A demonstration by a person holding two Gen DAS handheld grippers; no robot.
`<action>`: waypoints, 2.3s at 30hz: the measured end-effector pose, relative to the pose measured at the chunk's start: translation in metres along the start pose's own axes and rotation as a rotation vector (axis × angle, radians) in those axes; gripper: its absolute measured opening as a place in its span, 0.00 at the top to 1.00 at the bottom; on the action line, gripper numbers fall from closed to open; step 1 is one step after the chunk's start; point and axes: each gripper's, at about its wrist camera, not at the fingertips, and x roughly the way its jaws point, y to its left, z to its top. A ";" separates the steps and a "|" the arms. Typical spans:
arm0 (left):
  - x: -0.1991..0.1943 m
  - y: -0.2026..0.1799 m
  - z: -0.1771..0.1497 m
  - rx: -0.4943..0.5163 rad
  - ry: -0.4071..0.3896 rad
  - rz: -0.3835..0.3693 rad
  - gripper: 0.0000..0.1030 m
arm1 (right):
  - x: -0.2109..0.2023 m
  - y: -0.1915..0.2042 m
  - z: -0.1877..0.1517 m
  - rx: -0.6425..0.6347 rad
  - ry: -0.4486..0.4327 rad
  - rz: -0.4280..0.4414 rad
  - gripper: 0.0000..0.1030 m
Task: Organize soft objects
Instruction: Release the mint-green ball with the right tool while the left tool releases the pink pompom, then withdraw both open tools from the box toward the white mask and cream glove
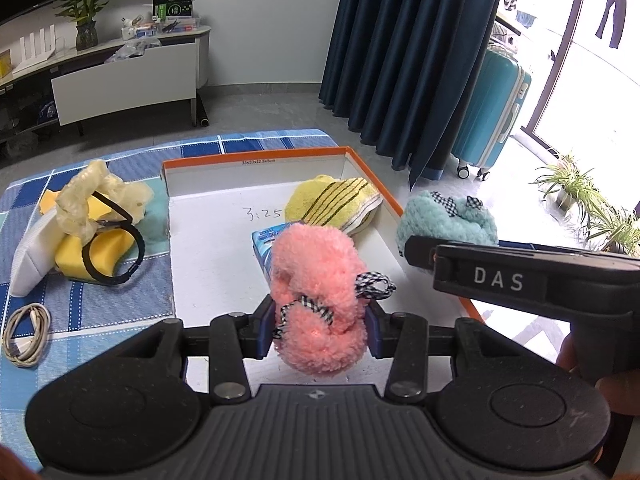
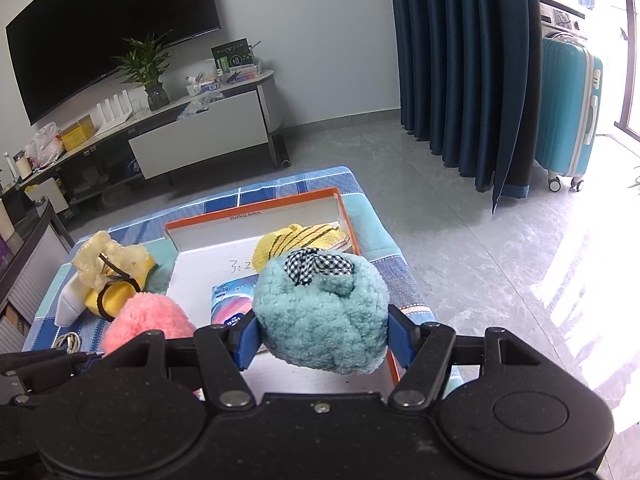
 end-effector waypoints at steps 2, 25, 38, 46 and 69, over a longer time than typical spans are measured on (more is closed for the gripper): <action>0.002 -0.001 0.000 0.000 0.004 -0.003 0.57 | 0.004 -0.001 0.001 -0.003 0.005 0.000 0.25; 0.022 -0.007 -0.003 0.004 0.045 -0.053 0.57 | 0.018 -0.007 0.011 0.013 -0.006 0.001 0.20; 0.018 -0.013 -0.007 0.022 0.034 -0.100 0.32 | 0.001 -0.010 0.016 0.031 -0.054 -0.007 0.21; 0.005 0.001 -0.004 -0.029 0.006 -0.067 0.27 | -0.009 0.001 0.016 0.009 -0.079 0.008 0.21; -0.037 0.056 -0.001 -0.135 -0.048 0.112 0.21 | -0.015 0.053 0.012 -0.090 -0.073 0.080 0.21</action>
